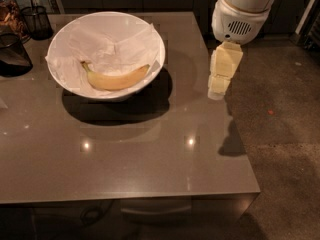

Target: Pick banana from white bowl

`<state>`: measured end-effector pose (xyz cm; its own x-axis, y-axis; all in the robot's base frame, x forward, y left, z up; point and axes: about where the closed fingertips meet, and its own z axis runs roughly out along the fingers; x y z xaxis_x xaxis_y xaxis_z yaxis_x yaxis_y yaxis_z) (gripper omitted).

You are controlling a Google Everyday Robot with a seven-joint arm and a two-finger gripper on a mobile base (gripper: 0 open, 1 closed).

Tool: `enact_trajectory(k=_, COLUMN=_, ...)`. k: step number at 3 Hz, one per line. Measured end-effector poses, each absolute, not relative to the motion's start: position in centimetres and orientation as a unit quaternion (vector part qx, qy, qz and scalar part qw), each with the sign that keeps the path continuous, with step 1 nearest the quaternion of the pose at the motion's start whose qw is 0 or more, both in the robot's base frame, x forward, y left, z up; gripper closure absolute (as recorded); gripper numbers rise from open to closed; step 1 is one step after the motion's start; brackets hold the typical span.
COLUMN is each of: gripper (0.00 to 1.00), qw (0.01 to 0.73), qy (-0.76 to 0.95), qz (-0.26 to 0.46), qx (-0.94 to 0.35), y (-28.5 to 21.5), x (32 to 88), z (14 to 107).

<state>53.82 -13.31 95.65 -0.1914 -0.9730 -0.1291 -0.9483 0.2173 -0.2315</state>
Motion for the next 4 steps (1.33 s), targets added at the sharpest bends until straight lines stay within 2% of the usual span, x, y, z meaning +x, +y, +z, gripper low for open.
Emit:
enact_trajectory(k=2, gripper=0.0, qw=0.137, qy=0.743, qz=-0.037, qx=-0.654, y=-8.6, x=56.9, z=97.0)
enact_trajectory(k=3, gripper=0.0, qw=0.144, qy=0.728, qz=-0.034, qx=-0.67, y=-5.9, x=56.6, z=98.1)
enact_trajectory(k=4, gripper=0.0, qw=0.154, qy=0.728, qz=-0.03, qx=-0.667, y=-5.8, x=57.1, z=98.0)
